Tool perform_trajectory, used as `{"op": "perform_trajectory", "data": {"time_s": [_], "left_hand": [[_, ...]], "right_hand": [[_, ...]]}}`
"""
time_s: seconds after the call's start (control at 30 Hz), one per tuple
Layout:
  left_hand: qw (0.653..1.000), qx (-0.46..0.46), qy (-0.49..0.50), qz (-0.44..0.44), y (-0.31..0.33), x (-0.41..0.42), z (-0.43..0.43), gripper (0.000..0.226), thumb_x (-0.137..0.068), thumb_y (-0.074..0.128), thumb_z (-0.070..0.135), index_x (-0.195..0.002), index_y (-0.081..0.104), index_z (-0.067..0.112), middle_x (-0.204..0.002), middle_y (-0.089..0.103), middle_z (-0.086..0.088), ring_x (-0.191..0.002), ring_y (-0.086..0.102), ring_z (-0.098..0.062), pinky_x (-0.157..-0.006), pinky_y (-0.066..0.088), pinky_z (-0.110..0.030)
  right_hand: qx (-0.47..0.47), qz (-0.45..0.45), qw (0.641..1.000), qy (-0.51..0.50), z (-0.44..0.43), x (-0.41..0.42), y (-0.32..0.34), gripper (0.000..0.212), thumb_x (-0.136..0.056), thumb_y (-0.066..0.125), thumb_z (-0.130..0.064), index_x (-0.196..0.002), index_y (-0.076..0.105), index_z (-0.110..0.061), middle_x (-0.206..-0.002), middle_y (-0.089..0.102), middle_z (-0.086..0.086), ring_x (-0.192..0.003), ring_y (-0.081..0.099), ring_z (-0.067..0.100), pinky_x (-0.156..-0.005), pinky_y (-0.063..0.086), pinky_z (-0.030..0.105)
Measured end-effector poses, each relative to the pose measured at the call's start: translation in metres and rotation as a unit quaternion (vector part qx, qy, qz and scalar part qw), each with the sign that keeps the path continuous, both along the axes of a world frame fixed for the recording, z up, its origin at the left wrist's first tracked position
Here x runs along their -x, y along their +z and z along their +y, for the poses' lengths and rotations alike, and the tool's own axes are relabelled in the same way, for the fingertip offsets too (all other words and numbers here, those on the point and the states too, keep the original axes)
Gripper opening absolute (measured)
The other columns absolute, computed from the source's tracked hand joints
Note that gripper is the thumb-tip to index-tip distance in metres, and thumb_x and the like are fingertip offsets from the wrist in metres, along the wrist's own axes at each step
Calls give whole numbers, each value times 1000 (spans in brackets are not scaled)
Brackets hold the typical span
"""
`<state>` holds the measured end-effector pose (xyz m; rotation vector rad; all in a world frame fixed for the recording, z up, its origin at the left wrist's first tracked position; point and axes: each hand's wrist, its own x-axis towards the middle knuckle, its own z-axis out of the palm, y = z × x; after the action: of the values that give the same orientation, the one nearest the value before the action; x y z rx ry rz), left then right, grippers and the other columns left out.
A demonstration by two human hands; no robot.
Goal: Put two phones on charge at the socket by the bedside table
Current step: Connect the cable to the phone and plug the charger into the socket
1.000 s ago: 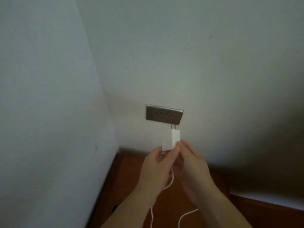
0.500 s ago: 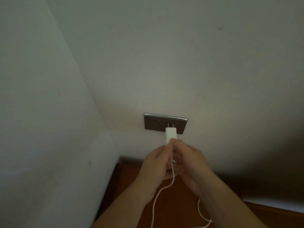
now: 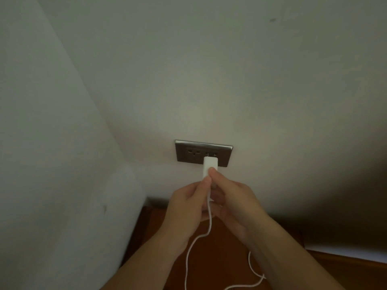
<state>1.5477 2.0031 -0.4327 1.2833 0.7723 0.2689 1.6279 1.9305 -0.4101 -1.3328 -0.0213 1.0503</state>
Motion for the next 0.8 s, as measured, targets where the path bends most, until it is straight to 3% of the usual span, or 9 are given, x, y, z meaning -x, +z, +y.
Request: {"op": "perform_trajectory", "data": {"time_s": [0.1,0.23,0.3,0.4,0.6,0.7,0.8], "left_hand": [[1000,3,13,-3,1,-1,1,32,-94,54,46,-94,77,24,-94,77,-2,-92,73,-17,-84,60,-39],[1000,-8,-11,-2,-9,0,-1,23,-95,49,43,-96,71,37,-103,75,3,-97,70,-15,-91,56,-44],[1000,-22,-5,-10,-8,-1,0,24,-95,49,43,-91,72,36,-96,75,1,-94,71,-17,-90,57,-47],[999,-42,22,-5,-1,-4,0,32,-94,53,46,-71,72,35,-87,75,-4,-86,72,-20,-82,60,-46],[998,-62,-16,-7,-9,-2,-3,25,-96,51,41,-77,66,37,-89,72,1,-87,70,-17,-86,57,-49],[997,-75,4,-25,-7,-4,-2,27,-95,52,43,-76,70,35,-81,74,4,-78,71,-8,-76,61,-35],[997,-65,22,-19,-7,-4,2,31,-91,55,47,-69,71,31,-77,75,0,-72,72,-13,-72,62,-37]], "right_hand": [[-1,4,999,-41,4,1,1,35,-88,66,-31,-99,70,1,-86,75,18,-74,73,25,-64,58,35],[12,-31,998,-55,5,9,-7,23,-90,63,-29,-97,70,-9,-90,77,10,-78,75,17,-69,57,33],[13,-17,998,-54,8,7,-3,27,-89,64,-27,-99,69,-3,-91,75,15,-78,74,22,-63,56,32],[24,22,997,-68,13,-4,6,28,-87,68,-26,-94,66,1,-78,70,13,-67,69,24,-56,54,32],[25,15,997,-73,9,1,-7,30,-85,68,-28,-100,68,-1,-83,72,13,-78,71,23,-62,55,34],[40,20,997,-66,12,-7,7,26,-85,69,-25,-95,66,-1,-75,68,11,-69,67,24,-60,55,36],[55,20,996,-66,15,-6,13,25,-85,70,-25,-93,65,-2,-80,68,12,-72,68,25,-74,58,44]]}}
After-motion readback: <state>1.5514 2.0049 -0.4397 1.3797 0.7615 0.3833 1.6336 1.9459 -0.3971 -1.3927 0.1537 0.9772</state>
